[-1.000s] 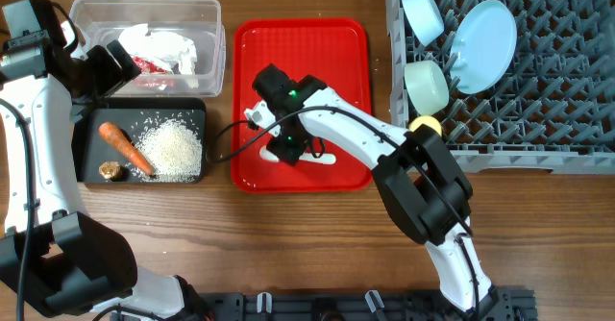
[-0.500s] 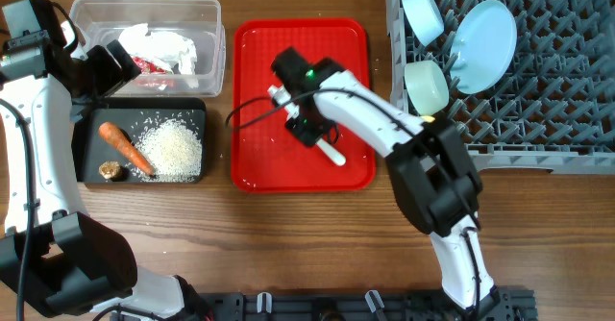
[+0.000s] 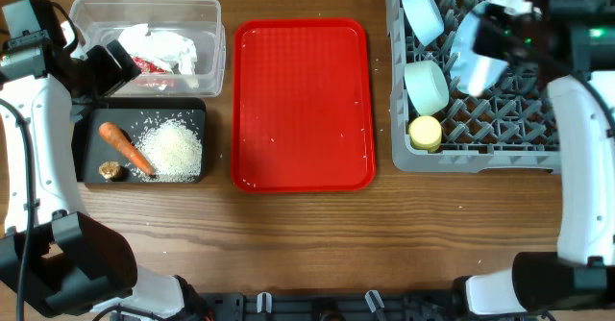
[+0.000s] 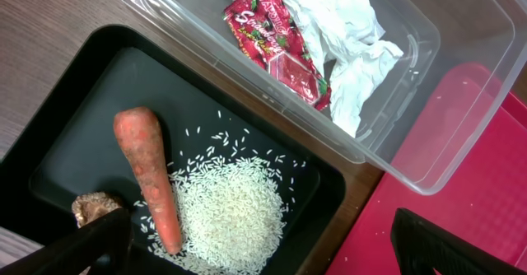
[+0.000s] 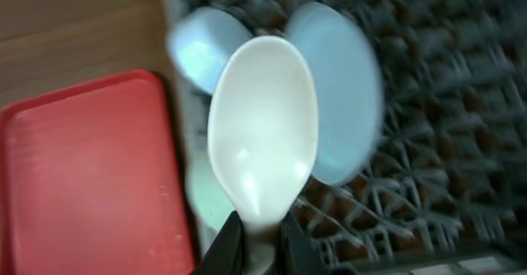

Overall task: Sort waste into correct bins and load items into the dishwasher rack
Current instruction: 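Insert the white spoon into the rack beside the plate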

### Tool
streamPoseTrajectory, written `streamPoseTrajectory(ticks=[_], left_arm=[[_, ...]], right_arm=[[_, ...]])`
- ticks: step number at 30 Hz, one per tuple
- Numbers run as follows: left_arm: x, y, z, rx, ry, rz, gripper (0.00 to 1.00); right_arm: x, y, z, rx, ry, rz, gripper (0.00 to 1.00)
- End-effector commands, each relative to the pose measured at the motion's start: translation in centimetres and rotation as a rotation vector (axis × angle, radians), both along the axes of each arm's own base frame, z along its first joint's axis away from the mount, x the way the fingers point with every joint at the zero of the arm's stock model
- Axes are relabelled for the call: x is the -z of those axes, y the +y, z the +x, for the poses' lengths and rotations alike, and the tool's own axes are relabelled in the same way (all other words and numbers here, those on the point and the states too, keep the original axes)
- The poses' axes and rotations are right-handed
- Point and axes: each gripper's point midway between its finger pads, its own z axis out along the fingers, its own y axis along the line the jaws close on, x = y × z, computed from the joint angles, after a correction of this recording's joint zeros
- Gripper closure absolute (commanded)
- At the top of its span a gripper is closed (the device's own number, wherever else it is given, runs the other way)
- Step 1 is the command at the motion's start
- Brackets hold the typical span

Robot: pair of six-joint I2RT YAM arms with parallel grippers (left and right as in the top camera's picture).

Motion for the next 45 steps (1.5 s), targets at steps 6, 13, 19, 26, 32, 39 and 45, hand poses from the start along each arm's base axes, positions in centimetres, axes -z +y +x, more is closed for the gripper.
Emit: streamPoseTrajectory(ticks=[6, 13, 19, 26, 32, 39, 45], left_arm=[[-1.0, 0.2, 0.2, -0.011, -0.024, 0.014, 0.0], [-1.1, 0.2, 0.2, -0.011, -0.025, 0.014, 0.0], [-1.1, 0.2, 0.2, -0.011, -0.025, 0.014, 0.0], [-1.1, 0.2, 0.2, -0.011, -0.025, 0.014, 0.0], [-1.1, 0.2, 0.2, -0.011, -0.025, 0.014, 0.0], [-1.1, 0.2, 0.2, -0.011, -0.025, 0.014, 0.0], [-1.0, 0.2, 0.2, -0.011, -0.024, 0.014, 0.0]], right_arm=[[11.1, -1.8, -1.6, 0.043, 0.216, -0.036, 0.96], [14.4, -2.6, -1.7, 0.068, 0.224, -0.073, 0.96], [14.2, -1.0, -0.6, -0.144, 0.194, -0.084, 0.95], [14.0, -1.4, -0.2, -0.153, 0.181, -0.105, 0.83], [13.9, -2.2, 0.0, -0.106, 0.167, -0.094, 0.34], [13.7, -1.4, 0.2, -0.108, 0.149, -0.036, 0.36], [9.4, 1.8, -0.2, -0.22, 0.065, 0.079, 0.38]])
